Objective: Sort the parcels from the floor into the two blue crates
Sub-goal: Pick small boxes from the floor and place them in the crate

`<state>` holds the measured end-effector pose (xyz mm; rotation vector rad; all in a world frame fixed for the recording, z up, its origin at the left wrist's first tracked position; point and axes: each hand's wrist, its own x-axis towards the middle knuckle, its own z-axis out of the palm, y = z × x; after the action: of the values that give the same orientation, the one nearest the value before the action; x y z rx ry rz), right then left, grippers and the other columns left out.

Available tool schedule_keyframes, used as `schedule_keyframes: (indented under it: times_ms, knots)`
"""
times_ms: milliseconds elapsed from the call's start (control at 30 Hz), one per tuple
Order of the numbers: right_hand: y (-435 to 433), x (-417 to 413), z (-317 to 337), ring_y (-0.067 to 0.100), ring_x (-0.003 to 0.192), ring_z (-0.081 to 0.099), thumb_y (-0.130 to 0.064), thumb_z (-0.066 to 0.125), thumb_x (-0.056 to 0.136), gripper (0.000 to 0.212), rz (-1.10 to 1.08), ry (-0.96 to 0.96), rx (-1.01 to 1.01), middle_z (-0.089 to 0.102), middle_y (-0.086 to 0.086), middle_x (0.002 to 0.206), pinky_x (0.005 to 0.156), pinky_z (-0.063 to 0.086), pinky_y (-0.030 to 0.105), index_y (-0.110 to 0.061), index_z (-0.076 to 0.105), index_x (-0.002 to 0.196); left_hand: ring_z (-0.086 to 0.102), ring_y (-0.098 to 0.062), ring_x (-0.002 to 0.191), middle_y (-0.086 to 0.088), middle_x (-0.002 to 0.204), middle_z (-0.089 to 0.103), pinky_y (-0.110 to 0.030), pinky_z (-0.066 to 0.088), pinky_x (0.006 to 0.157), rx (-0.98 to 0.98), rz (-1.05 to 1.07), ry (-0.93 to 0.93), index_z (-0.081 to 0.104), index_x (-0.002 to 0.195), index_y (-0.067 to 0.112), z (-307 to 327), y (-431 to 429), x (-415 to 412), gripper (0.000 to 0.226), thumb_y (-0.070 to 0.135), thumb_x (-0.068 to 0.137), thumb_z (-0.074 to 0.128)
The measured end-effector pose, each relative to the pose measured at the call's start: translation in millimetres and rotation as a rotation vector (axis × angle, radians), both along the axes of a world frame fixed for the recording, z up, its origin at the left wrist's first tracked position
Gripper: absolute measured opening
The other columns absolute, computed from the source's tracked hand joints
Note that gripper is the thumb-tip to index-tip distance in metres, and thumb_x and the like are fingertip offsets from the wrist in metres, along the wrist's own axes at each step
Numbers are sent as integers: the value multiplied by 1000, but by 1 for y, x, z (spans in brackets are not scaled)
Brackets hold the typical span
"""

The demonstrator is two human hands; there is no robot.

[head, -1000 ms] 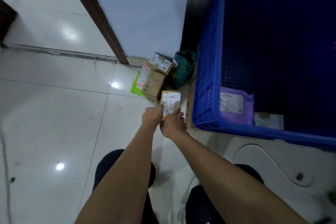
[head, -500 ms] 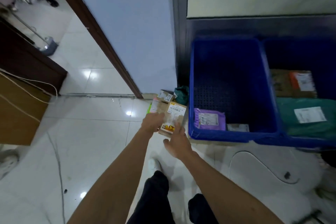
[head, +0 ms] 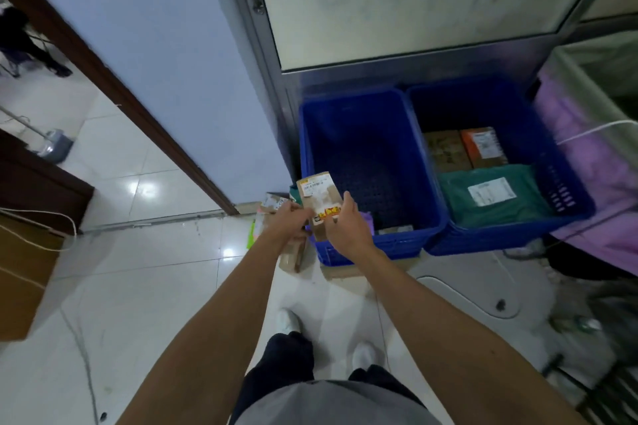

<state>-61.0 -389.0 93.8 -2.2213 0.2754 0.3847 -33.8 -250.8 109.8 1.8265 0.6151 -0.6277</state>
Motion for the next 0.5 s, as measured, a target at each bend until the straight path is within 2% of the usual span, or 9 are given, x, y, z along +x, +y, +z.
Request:
schedule_keyframes:
  times_ms: [67,167,233,300,400,500]
  knots:
    - [-17,1,1,31,133,45,-24,45,100,69,-31,-5,20,34,12,157,101,41,41,-11,11,159,73,-24,80,-9,106,70,-42,60,81,-23,-17,9,51,110,13,-4,-14,5,28,24,88,64]
    - [-39,7,-1,30,136,44,-22,42,101,65,-79,-4,50,35,10,158,104,39,40,-15,14,159,71,-21,73,-9,101,70,-39,57,79,-70,-30,7,53,101,11,-11,-32,14,18,20,90,64]
    - [-52,12,-4,30,136,44,-22,41,100,63,-102,-4,51,37,8,157,106,39,42,-16,18,159,72,-24,79,-12,102,70,-42,58,88,-131,-48,20,57,98,10,-23,-41,23,12,17,91,64]
    - [-63,17,-6,27,137,43,-21,41,99,59,-91,7,50,38,5,156,108,38,42,-18,25,157,74,-29,84,-13,99,74,-49,57,92,-193,-69,61,60,109,9,-33,-46,33,23,23,91,64]
    - [-80,28,-3,26,133,46,-21,42,97,57,-86,36,50,43,3,151,107,41,44,-21,33,154,76,-32,81,-14,93,76,-45,61,81,-254,-80,92,52,120,22,-40,-55,48,38,45,92,62]
    - [-93,46,-4,24,124,53,-23,42,91,59,-89,69,50,50,1,143,101,46,46,-27,38,150,76,-34,81,-14,98,76,-44,61,76,-294,-118,94,48,128,24,-49,-59,72,51,53,89,65]
